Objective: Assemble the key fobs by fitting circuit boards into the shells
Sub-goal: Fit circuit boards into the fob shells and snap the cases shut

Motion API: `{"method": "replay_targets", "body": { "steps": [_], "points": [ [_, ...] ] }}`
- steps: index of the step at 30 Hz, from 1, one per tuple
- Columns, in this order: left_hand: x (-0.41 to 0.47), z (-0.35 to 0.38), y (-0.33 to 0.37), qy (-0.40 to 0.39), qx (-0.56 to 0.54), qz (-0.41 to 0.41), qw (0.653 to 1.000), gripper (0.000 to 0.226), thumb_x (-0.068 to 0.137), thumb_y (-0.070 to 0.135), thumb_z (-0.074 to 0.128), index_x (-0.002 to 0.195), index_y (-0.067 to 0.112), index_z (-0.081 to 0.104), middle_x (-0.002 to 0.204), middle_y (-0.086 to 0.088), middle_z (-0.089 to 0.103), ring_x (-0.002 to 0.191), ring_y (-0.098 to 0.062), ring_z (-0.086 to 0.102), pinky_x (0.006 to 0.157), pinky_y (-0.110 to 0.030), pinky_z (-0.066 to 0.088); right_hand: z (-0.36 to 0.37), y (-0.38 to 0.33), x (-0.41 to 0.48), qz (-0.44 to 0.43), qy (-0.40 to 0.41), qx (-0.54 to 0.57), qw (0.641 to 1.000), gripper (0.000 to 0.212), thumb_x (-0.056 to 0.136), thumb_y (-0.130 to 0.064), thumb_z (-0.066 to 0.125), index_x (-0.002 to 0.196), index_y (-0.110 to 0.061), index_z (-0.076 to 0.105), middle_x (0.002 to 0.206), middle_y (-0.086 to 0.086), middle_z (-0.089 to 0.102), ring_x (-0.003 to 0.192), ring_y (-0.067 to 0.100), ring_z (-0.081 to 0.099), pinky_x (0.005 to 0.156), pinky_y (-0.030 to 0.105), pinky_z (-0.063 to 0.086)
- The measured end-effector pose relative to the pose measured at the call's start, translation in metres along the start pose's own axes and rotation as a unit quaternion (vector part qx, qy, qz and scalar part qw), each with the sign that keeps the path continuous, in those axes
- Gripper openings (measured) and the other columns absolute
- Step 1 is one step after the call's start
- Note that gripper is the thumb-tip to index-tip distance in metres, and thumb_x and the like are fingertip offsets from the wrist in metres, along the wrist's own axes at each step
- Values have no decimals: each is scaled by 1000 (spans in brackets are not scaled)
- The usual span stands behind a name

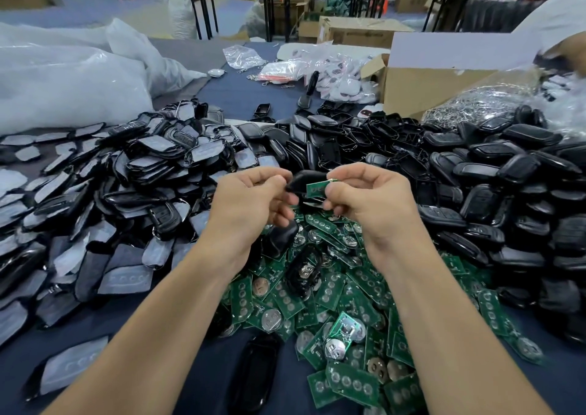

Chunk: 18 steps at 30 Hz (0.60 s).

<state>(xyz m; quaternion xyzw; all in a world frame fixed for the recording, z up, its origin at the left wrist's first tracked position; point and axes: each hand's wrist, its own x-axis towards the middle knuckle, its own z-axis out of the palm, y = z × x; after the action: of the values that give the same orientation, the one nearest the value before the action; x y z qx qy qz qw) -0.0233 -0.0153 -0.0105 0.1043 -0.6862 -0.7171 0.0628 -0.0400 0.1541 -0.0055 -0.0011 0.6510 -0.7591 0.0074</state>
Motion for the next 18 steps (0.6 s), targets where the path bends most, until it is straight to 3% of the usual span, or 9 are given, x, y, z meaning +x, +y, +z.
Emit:
{"method": "replay_targets", "body": {
  "steps": [5,9,11,14,16,18],
  "points": [
    [-1,0,0,-23,-7,-20,1000,22,104,12,59,96,7,79,82,-13,78,60,-18,71,55,-24,58,11,7,-3,-12,-13,-69,997,23,82,11,73,77,-11,76,65,6,73,52,15,64,50,20,48],
    [0,-1,-3,6,64,27,998,27,97,2,63,89,18,83,79,-4,79,63,-13,73,59,-22,58,8,8,0,-13,49,-107,993,17,84,0,75,80,-17,78,65,2,73,48,13,59,49,22,46],
    [0,-3,-6,59,193,120,972,28,92,5,67,95,27,83,78,11,78,70,0,73,64,-10,54,2,7,4,-15,104,-85,991,18,86,-1,73,82,-18,78,61,1,70,46,12,55,49,22,46],
    [-5,1,-10,4,331,193,924,44,86,16,76,124,38,74,108,29,70,102,14,61,84,1,43,-4,5,10,-3,157,-33,987,20,87,4,68,85,-15,76,60,2,68,46,10,53,51,23,47],
    [-5,6,-15,-46,398,212,891,59,87,20,77,141,40,62,127,29,58,115,14,47,100,-5,34,-6,5,12,1,162,-23,987,21,87,5,66,85,-13,76,60,4,66,46,10,52,50,22,45],
    [-4,10,-17,-57,454,214,863,65,90,19,76,148,39,54,125,25,55,118,2,43,100,-15,32,-6,5,12,-1,156,-24,987,22,87,5,66,84,-14,77,60,5,66,46,11,52,50,21,45]
  ]
}}
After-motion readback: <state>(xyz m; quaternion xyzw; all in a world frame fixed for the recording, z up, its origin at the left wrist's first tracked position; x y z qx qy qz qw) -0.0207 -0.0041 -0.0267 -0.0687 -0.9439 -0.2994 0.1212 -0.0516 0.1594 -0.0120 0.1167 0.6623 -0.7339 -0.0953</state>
